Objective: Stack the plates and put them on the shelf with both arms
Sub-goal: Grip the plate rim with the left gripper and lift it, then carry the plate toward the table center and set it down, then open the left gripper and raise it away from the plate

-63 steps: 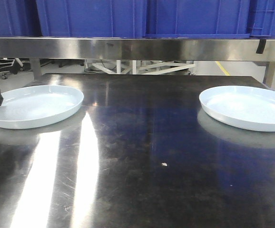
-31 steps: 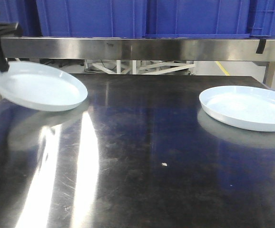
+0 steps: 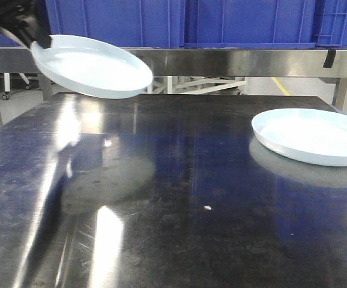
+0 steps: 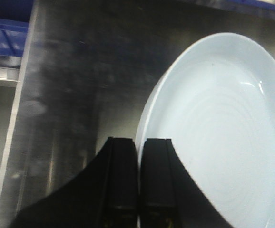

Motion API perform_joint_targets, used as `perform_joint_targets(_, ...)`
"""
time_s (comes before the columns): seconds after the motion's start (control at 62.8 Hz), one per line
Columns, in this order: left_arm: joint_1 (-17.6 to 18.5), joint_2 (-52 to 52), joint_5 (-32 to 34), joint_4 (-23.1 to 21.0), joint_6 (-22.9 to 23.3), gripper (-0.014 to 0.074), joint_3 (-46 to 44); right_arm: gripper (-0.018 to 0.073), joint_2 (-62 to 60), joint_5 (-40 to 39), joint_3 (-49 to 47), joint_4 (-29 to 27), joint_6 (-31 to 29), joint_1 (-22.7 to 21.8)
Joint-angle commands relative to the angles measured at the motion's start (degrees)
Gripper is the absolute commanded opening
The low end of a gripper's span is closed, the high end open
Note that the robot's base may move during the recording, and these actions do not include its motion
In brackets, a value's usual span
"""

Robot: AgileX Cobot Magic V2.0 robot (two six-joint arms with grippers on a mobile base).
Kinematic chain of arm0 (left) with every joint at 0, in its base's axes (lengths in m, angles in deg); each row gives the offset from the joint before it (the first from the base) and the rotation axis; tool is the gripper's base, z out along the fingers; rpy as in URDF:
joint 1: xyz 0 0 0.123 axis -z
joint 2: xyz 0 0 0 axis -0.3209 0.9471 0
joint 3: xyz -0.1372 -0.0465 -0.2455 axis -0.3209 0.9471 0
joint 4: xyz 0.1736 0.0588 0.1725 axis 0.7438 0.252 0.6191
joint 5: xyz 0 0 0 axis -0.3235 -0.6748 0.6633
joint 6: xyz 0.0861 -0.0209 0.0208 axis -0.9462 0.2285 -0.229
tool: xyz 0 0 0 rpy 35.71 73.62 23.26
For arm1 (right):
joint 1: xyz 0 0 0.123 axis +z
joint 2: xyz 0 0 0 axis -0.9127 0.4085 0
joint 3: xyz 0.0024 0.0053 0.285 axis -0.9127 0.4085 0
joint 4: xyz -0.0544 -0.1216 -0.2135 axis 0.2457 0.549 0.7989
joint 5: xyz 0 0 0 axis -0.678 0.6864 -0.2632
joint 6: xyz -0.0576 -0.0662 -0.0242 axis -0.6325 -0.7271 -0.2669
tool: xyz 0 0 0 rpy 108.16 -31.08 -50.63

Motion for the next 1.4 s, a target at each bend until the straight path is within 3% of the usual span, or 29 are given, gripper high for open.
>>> perform_joint_targets(0.0,2.44,-3.17,2.47,-1.59,0.17,0.0087,-2.17,0.0529,-0.26,-4.57,-2.21,0.57,-0.43,-0.17)
perform_joint_targets(0.319,10.26,-2.08,2.99,-1.59,0.17,0.0087,-2.17,0.0529,-0.26,-4.57,-2.21,0.57,-0.43,-0.17)
perform_joint_targets(0.494,12.87,-0.34,2.61,-1.48,0.17,0.0087,-2.17,0.0529,-0.26,-4.57,-2.21,0.57,-0.43,-0.17)
perform_joint_targets(0.988,13.54,3.82,1.16,-0.67,0.08,0.0093,-2.07,0.0529,-0.11,-4.57,-2.21,0.57,-0.43,-0.17)
perform_joint_targets(1.131,13.54,3.82,0.83,0.69,0.08,0.0184,-2.07,0.0529,-0.02,-4.57,-2.21,0.57,-0.43,-0.17)
perform_joint_targets(1.306,13.54,3.82,0.47,1.41,0.08,0.041,-2.07,0.0529,-0.02,-4.57,-2.21,0.57,-0.43,-0.17)
perform_joint_targets(1.386,13.54,3.82,0.44,1.41,0.19,0.0441,-2.07,0.0529,-0.02,-4.57,-2.21,0.57,-0.43,-0.17)
